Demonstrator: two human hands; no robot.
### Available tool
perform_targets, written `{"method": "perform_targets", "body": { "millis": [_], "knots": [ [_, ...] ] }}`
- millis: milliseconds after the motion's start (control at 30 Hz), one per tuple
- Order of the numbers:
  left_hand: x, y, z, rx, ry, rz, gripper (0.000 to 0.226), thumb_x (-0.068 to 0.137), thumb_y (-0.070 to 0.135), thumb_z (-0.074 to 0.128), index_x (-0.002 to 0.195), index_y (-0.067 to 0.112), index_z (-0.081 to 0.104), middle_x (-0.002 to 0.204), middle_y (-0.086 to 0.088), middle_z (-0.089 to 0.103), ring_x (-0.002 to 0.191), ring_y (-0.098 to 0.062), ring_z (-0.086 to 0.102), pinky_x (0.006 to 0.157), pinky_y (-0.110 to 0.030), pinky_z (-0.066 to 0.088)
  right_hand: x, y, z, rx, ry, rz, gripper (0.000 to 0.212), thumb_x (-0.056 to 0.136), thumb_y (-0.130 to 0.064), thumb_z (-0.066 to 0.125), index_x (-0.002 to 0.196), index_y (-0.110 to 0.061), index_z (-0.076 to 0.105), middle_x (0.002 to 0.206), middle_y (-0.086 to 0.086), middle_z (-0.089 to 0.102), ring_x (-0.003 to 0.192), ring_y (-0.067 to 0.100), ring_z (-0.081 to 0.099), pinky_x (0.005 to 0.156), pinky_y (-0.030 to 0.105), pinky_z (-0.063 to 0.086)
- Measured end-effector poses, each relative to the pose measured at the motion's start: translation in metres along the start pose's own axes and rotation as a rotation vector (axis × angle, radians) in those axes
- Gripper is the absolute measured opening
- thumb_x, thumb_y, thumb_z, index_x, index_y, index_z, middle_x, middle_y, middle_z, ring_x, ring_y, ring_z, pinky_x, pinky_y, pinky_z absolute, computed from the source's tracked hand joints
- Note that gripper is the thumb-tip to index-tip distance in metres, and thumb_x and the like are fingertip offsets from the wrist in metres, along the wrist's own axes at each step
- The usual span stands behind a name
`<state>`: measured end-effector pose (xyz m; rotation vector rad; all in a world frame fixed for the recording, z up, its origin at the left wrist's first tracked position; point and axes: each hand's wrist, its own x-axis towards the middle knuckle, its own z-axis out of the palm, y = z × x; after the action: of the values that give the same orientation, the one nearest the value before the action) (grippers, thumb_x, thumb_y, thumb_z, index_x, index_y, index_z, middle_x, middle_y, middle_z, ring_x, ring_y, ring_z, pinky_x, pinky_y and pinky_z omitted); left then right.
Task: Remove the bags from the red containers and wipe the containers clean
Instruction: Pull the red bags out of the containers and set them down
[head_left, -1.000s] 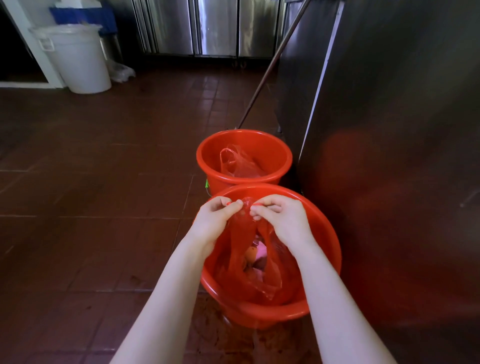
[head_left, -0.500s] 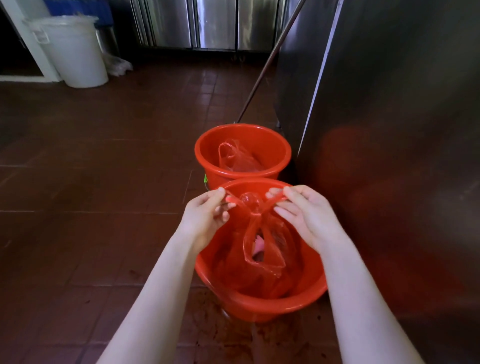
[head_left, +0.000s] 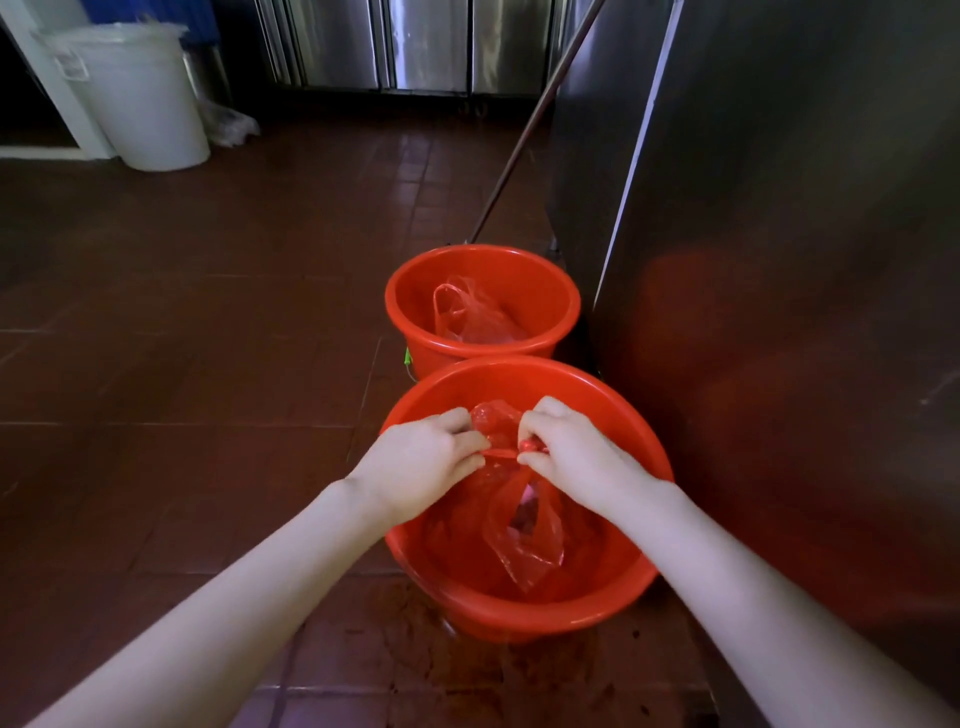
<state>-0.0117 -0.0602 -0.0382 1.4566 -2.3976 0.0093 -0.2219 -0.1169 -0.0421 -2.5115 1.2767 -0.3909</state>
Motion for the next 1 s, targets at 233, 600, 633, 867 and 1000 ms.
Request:
{"method": "perform_targets", "body": {
  "millis": [233,600,633,867,1000],
  "knots": [
    [0.005,-0.012,0.009,0.158,0.071,0.183,0.005,0.089,0.013,0.069,0.089,0.012,0.074,0.079,-0.004,0.063,0.07,-0.023,0.063,0.061,-0.034,0.052,-0.025,0.019,0.009,0.044,0.035,0.045,0.026,0.086,-0.025,0.071,0.109,-0.026,0.06,0.097,-0.017,0.041,0.076,0.001,0.059,0.075,0.018,0.049],
    [-0.017,-0.06,0.003,0.18,-0.018,0.051,0.003,0.084,0.013,0.074,0.085,0.014,0.071,0.079,-0.001,0.063,0.071,-0.023,0.066,0.062,-0.035,0.054,-0.045,0.046,0.015,-0.056,-0.026,0.128,0.012,0.087,-0.017,0.068,0.08,-0.019,0.058,0.084,-0.007,0.053,0.076,0.016,0.06,0.073,0.035,0.051],
    [-0.018,-0.064,0.002,0.18,-0.032,0.036,0.003,0.085,0.013,0.074,0.086,0.014,0.071,0.079,-0.002,0.063,0.072,-0.024,0.066,0.062,-0.036,0.055,-0.045,0.047,0.015,-0.066,-0.039,0.143,0.012,0.088,-0.016,0.067,0.08,-0.019,0.058,0.085,-0.007,0.053,0.076,0.016,0.06,0.072,0.034,0.051],
    [-0.016,-0.076,-0.007,0.155,-0.055,-0.03,0.007,0.092,0.017,0.065,0.09,0.013,0.07,0.084,-0.003,0.061,0.077,-0.026,0.064,0.068,-0.037,0.053,-0.037,0.051,0.004,-0.14,-0.093,0.186,0.007,0.093,-0.015,0.057,0.088,-0.02,0.056,0.091,-0.006,0.053,0.081,0.019,0.062,0.074,0.036,0.053],
    [-0.012,-0.067,0.001,-0.009,-0.021,-0.191,0.009,0.093,0.023,0.064,0.094,0.017,0.07,0.091,0.004,0.061,0.08,-0.02,0.065,0.069,-0.03,0.052,-0.031,0.051,0.004,-0.189,-0.11,0.245,0.011,0.096,-0.015,0.051,0.087,-0.02,0.055,0.092,-0.004,0.054,0.081,0.021,0.062,0.073,0.034,0.052]
  ]
}}
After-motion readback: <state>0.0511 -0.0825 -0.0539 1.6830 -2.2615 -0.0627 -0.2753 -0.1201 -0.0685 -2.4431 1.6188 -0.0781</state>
